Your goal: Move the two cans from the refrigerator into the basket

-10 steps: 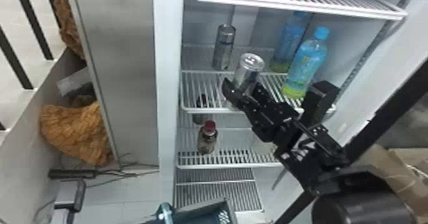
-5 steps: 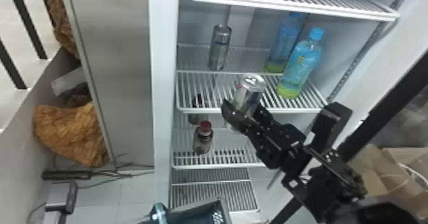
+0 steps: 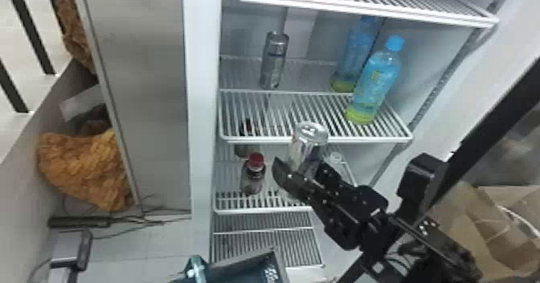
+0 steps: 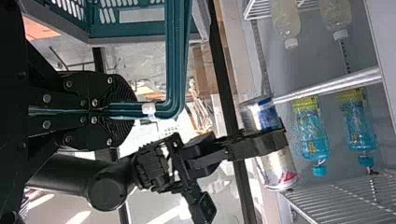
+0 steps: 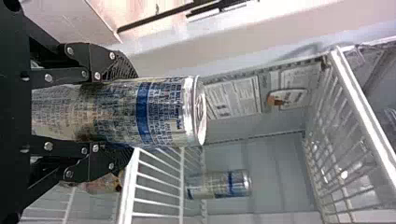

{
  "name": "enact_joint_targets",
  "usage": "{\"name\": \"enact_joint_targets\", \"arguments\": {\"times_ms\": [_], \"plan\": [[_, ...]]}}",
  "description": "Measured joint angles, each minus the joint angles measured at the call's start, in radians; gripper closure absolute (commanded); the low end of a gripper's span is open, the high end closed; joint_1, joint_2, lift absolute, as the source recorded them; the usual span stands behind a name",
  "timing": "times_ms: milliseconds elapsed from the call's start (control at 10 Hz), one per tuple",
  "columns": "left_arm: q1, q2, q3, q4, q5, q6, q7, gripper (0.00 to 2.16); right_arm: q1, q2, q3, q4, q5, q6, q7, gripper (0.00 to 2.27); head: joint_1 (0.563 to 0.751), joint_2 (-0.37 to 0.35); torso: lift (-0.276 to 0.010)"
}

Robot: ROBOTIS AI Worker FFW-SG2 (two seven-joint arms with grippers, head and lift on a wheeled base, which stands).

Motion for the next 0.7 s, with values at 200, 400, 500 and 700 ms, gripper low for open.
{"name": "enact_joint_targets", "arguments": {"times_ms": [200, 400, 500, 700], "plan": [[0.000, 0.000, 0.000, 0.000, 0.000, 0.000, 0.000, 1.20, 0.037, -0.002, -0.007, -0.035, -0.004, 0.054, 0.036, 1.07, 0.695, -0.214, -0.035], [-0.002, -0.001, 0.003, 0.000, 0.000, 0.000, 0.000, 1.20, 0.051, -0.010, -0.009, -0.048, 0.005, 0.121, 0.071, 1.07, 0.695, -0.209, -0.035], [-0.002, -0.001, 0.006, 0.000, 0.000, 0.000, 0.000, 1.20, 0.051, -0.014, -0.009, -0.048, 0.010, 0.154, 0.094, 1.07, 0.695, -0.202, -0.035], [-0.002, -0.002, 0.006, 0.000, 0.000, 0.000, 0.000, 1.20, 0.045, -0.021, -0.004, -0.022, 0.011, 0.193, 0.129, 1.07, 0.695, -0.195, -0.035]]}}
